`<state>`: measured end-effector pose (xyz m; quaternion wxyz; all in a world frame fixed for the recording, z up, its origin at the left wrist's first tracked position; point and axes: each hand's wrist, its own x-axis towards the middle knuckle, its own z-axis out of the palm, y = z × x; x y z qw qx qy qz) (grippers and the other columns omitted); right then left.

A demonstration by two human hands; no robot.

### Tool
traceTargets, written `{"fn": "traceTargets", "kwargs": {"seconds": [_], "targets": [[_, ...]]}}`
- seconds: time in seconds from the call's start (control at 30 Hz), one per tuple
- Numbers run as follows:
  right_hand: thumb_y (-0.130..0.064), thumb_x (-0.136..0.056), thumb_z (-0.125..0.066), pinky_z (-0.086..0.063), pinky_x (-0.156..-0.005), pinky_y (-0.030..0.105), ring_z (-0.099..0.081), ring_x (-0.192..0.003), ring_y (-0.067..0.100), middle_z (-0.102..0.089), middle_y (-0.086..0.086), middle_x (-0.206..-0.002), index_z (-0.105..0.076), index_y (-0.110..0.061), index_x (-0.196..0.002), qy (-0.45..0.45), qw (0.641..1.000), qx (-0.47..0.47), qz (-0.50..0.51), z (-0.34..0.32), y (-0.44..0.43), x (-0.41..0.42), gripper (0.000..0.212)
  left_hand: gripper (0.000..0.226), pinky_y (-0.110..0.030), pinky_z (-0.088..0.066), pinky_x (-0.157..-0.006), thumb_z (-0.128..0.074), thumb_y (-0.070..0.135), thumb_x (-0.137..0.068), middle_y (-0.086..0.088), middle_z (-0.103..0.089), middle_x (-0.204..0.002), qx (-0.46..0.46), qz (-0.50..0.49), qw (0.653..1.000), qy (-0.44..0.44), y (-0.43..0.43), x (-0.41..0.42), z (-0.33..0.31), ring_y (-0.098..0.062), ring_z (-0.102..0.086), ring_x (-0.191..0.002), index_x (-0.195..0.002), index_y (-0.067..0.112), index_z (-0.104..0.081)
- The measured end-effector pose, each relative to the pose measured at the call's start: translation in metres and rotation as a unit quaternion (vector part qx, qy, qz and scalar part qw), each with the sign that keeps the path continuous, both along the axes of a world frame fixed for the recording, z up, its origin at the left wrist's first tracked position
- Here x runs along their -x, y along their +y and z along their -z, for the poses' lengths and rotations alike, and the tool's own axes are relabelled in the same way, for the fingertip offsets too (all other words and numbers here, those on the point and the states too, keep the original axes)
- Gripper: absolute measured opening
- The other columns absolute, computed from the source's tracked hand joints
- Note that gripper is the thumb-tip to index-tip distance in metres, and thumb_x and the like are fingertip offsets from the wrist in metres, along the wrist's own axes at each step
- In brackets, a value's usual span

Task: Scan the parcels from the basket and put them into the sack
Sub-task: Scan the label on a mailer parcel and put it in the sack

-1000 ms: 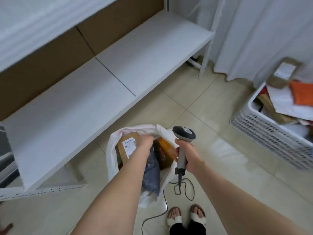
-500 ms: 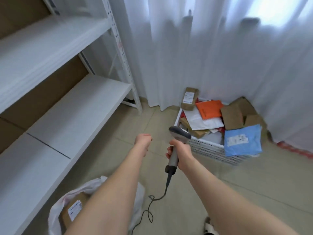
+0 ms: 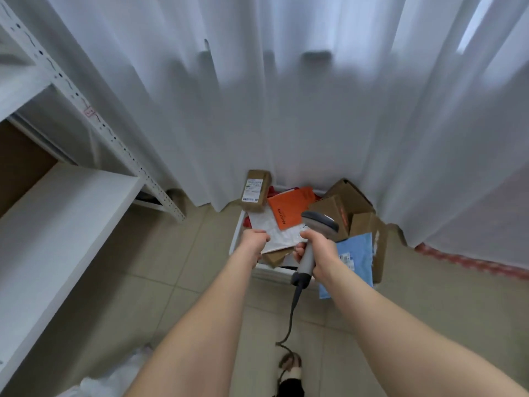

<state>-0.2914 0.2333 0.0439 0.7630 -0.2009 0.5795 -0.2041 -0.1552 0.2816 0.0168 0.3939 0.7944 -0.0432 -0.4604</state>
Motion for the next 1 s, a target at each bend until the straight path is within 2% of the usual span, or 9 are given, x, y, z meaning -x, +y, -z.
{"fn": "traceTargets", "kwargs": {"seconds": [0.07,0.17,0.33,0.5,0.63,0.73,0.87,1.0], "targets": [[-0.004,-0.09,-0.06,-0.048,-0.051,0.029,-0.046,-0.041,0.016,-0.052,0.008,-0.052,-0.056,0.0,-0.089,0.009,1.0,0.0,0.01,0.014,-0.031,-0.005,0.006,0.031,-0.039,-0.046,-0.083,-0.054,0.003,-0.091,-0.008,-0.055,-0.111,-0.013,-0.004,1.0,0.009,-0.027,-0.006,0.018,-0.025,-0.05,-0.104,-0.12,0.01,-0.06],[-0.005,-0.088,-0.061,-0.048,-0.052,0.029,-0.047,-0.039,0.015,-0.052,0.008,-0.052,-0.056,-0.001,-0.09,0.017,1.0,-0.005,0.019,0.04,-0.078,-0.02,0.007,0.031,-0.042,-0.047,-0.091,-0.053,0.004,-0.091,-0.016,-0.053,-0.129,-0.04,-0.012,0.999,0.027,-0.068,-0.021,0.049,-0.032,-0.05,-0.118,-0.12,0.013,-0.059],[-0.006,-0.087,-0.063,-0.051,-0.051,0.029,-0.051,-0.043,0.014,-0.054,0.007,-0.054,-0.059,-0.001,-0.091,0.024,0.999,-0.027,0.01,0.099,-0.155,-0.059,0.008,0.038,-0.037,-0.046,-0.086,-0.055,0.005,-0.091,-0.012,-0.052,-0.126,-0.051,-0.013,0.998,0.04,-0.14,-0.058,0.11,-0.024,-0.046,-0.103,-0.129,0.009,-0.053],[-0.006,-0.088,-0.064,-0.052,-0.047,0.026,-0.051,-0.041,0.014,-0.055,0.005,-0.051,-0.06,-0.003,-0.084,0.036,0.998,-0.059,0.0,0.154,-0.205,-0.088,0.006,0.049,-0.036,-0.044,-0.085,-0.06,0.012,-0.09,-0.012,-0.051,-0.117,-0.1,-0.007,0.993,0.06,-0.186,-0.08,0.166,-0.026,-0.047,-0.104,-0.136,0.006,-0.043],[-0.006,-0.089,-0.063,-0.051,-0.049,0.027,-0.052,-0.038,0.013,-0.055,0.005,-0.05,-0.061,-0.003,-0.081,0.047,0.997,-0.058,-0.018,0.205,-0.238,-0.104,0.009,0.072,-0.034,-0.039,-0.085,-0.068,0.028,-0.086,-0.014,-0.045,-0.138,-0.121,0.008,0.991,0.058,-0.218,-0.096,0.218,-0.03,-0.045,-0.123,-0.142,0.004,-0.03],[-0.004,-0.088,-0.064,-0.053,-0.048,0.026,-0.051,-0.038,0.013,-0.055,0.006,-0.048,-0.06,-0.002,-0.08,0.056,0.996,-0.052,-0.039,0.244,-0.254,-0.11,0.009,0.081,-0.035,-0.035,-0.085,-0.071,0.033,-0.082,-0.014,-0.042,-0.142,-0.142,-0.002,0.988,0.065,-0.23,-0.103,0.263,-0.03,-0.042,-0.128,-0.142,0.006,-0.025],[-0.003,-0.087,-0.065,-0.052,-0.046,0.025,-0.05,-0.041,0.014,-0.054,0.005,-0.048,-0.059,-0.003,-0.078,0.054,0.996,-0.055,-0.054,0.278,-0.265,-0.105,0.01,0.067,-0.034,-0.039,-0.08,-0.071,0.026,-0.082,-0.012,-0.052,-0.131,-0.128,-0.038,0.988,0.072,-0.237,-0.102,0.301,-0.022,-0.05,-0.102,-0.135,0.008,-0.035],[-0.005,-0.087,-0.066,-0.052,-0.046,0.025,-0.052,-0.043,0.014,-0.056,0.005,-0.05,-0.06,-0.004,-0.08,0.049,0.996,-0.064,-0.049,0.275,-0.265,-0.101,0.009,0.039,-0.04,-0.05,-0.09,-0.068,0.009,-0.084,-0.013,-0.065,-0.116,-0.063,-0.044,0.997,0.01,-0.243,-0.097,0.294,-0.03,-0.062,-0.103,-0.122,0.009,-0.057]]}}
